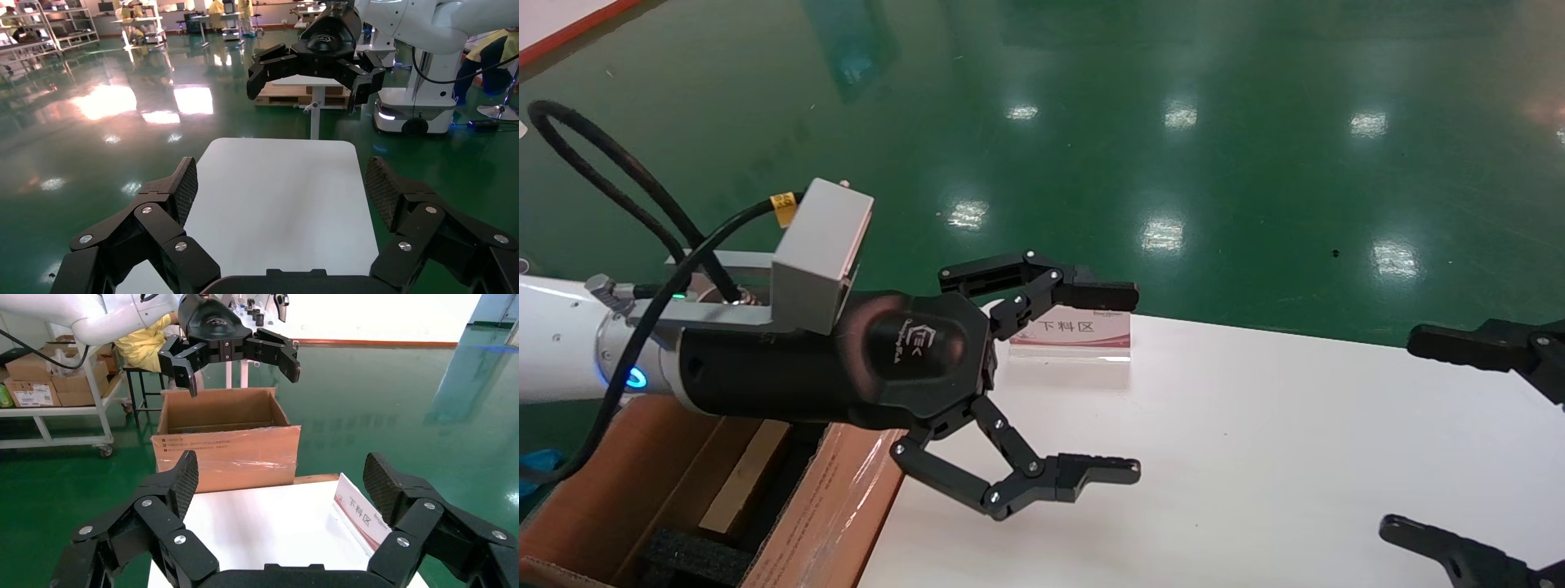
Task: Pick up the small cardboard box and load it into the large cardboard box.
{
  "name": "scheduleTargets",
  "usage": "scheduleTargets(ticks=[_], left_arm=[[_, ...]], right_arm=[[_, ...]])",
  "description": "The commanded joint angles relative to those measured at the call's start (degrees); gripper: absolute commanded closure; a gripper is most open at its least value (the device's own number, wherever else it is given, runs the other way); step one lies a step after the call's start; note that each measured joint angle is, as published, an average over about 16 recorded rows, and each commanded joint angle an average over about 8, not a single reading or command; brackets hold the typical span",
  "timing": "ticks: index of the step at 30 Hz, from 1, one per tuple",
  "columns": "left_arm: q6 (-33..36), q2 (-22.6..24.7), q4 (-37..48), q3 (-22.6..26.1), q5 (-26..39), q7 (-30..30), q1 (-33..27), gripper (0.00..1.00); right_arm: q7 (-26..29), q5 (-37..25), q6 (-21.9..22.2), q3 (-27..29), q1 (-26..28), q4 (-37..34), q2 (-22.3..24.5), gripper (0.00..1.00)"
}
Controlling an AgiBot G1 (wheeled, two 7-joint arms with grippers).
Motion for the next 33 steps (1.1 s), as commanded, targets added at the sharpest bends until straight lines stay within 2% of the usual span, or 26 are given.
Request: scheduleTargets(ticks=[1,33], left_arm=[[0.0,0.0,0.0,0.0,0.0,0.0,0.0,0.0],[0.1,0.0,-0.1,-0.1,-0.1,0.1,0.1,0.0]], right_arm=[[0.0,0.0,0.0,0.0,0.0,0.0,0.0,0.0],[0.0,0.0,0.0,0.0,0.0,0.0,0.0,0.0]])
